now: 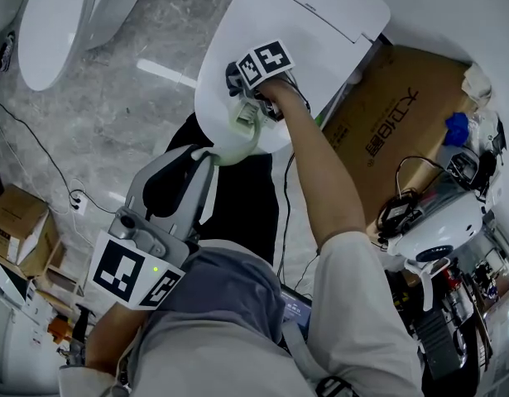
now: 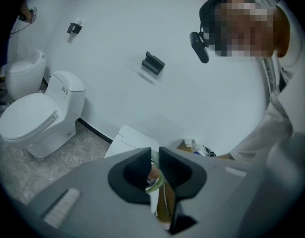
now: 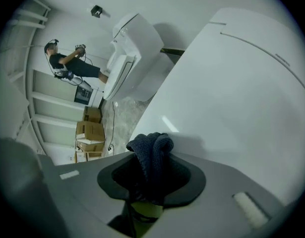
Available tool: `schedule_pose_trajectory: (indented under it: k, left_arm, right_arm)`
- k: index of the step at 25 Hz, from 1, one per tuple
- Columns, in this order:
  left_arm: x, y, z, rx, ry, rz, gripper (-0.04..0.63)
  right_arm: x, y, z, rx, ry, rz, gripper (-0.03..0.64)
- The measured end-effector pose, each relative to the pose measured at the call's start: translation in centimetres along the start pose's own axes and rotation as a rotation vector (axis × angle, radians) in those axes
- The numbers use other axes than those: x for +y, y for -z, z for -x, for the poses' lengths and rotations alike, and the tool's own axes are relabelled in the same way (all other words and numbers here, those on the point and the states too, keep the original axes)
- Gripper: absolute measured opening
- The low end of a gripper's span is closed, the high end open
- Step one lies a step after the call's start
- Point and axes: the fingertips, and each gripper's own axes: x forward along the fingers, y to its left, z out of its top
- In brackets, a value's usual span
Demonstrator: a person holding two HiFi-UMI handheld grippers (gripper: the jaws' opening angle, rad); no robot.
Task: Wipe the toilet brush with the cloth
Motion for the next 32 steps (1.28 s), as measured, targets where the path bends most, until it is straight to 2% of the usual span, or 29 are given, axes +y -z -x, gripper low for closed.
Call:
schedule_pose_trajectory:
  k: [5, 22, 32]
  left_arm:
    - [-0.1, 0.0, -0.1, 0.001, -0.012, -0.013, 0.000]
    - [-0.3, -0.1, -0.3, -0.003, -0.022, -0.041, 0.000]
    - [-0.4, -0.2, -0.4, 0.004, -0.020, -0.043, 0.000]
  right_arm:
    - [-1.1, 0.3, 0.8, -0.047, -0.008, -0.078, 0.123]
    - [-2.7, 1.4, 2.5, -0.162, -0.033, -0.220, 0.124]
    - [-4.0, 2.5, 3.3, -0.187, -0.020, -0.256, 0.124]
